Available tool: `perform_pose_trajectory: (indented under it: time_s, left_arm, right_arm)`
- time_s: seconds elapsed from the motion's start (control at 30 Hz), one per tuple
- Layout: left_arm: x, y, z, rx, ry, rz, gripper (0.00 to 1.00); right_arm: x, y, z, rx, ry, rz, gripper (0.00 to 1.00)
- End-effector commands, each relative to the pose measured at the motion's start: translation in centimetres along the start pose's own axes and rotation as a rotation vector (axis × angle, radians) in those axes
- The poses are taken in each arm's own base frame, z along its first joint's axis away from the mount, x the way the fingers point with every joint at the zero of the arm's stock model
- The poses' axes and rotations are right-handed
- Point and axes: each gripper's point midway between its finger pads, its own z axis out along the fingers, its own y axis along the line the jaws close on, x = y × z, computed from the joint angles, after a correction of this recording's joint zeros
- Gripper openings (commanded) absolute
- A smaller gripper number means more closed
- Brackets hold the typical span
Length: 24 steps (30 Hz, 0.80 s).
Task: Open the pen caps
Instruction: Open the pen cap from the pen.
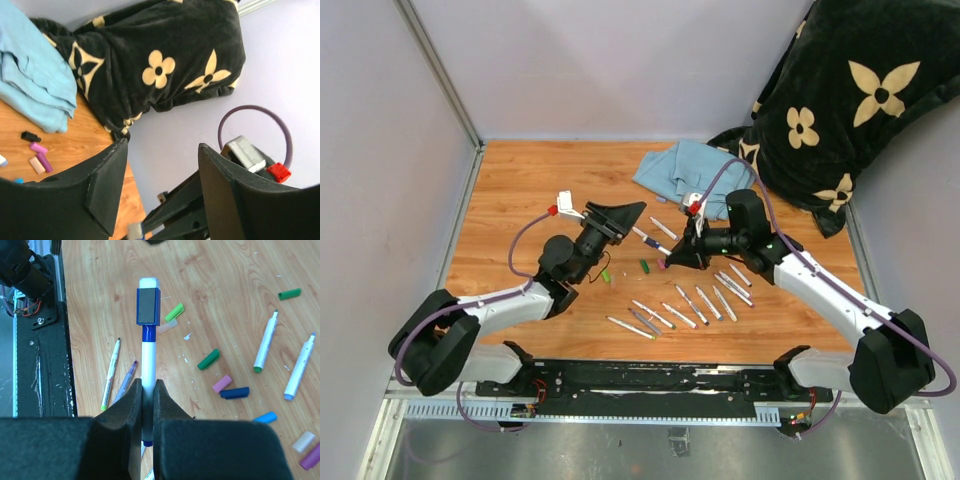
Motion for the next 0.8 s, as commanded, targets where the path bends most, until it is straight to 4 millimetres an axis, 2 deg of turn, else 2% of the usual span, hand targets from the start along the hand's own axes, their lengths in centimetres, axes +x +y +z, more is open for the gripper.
perform_pose_trajectory:
  time_s: [0.0, 0.2, 0.33, 0.63, 0.77]
  left_arm:
    - [2.0, 0.9, -0.3, -0.011, 0.027, -0.021, 0.63]
    - [5.3, 1.1, -0.1, -0.008, 0.088, -0.041, 0.62]
    - [6.9, 1.1, 0.1, -0.01, 0.107, -0.054, 0.56]
    - [7.2, 1.3, 0.0, -0.012, 0.09, -0.081, 0.4]
    - [7.1, 1.2, 0.0, -0.011, 0.086, -0.083, 0.26]
  right_arm:
    - [-0.8, -0.2, -1.2, 0.016, -0.031, -0.001, 0.01]
    - [-0.8, -0.7, -1.3, 0.046, -0.028, 0.006, 0.01]
    - [-0.5, -1.2, -1.3, 0.072, -0.019, 0.013, 0.01]
    - [0.7, -2.2, -0.9, 0.103, 0.021, 0.046, 0.01]
    - [1.0, -2.5, -0.8, 0.11, 0.032, 0.052, 0.01]
